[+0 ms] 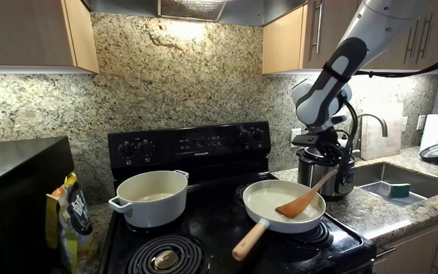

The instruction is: Pick up the cooking stick and stir in the pan

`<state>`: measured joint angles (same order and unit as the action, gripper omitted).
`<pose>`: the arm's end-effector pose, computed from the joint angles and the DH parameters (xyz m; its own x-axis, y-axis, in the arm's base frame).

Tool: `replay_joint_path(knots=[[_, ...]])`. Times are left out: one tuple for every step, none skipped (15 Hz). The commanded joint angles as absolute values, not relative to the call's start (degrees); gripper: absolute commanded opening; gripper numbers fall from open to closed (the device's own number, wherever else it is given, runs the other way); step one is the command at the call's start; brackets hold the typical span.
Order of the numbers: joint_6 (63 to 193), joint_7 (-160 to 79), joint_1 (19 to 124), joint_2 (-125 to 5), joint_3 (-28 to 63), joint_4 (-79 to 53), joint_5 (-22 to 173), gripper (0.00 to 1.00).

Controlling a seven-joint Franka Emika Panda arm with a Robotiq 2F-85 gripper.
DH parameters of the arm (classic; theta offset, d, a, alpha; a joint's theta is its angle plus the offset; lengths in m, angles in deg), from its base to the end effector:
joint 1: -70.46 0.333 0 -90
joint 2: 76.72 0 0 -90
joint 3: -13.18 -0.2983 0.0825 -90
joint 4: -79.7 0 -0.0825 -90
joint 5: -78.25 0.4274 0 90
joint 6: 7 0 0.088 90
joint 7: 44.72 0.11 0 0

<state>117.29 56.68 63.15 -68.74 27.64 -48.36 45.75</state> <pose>0.5001 -0.2254 0.2487 -0.1388 -0.8825 0.4493 -0.9516 0.2444 0.1861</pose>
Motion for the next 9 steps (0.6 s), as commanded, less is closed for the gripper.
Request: replay_joint_path(knots=[[116.99,56.21,61.59,-71.13,28.45,-48.83,44.65,0.10],[116.83,57.06,61.49,-71.19,28.56,-48.53,44.24,0.10],[116.81,58.44,61.59,-71.07,28.65,-48.07,43.45,0.10],[116.82,61.31,61.82,-71.00,28.84,-47.61,41.57,0.10],[116.43,61.96,61.94,-70.81,28.60,-46.91,41.12,0.10],[116.01,63.48,62.16,-70.59,28.35,-46.15,40.21,0.10],[115.38,65.18,62.49,-70.19,28.03,-45.17,39.29,0.10],[114.94,66.28,62.74,-69.93,27.68,-44.43,38.74,0.10],[114.24,67.26,63.14,-69.76,27.26,-43.64,38.37,0.10]])
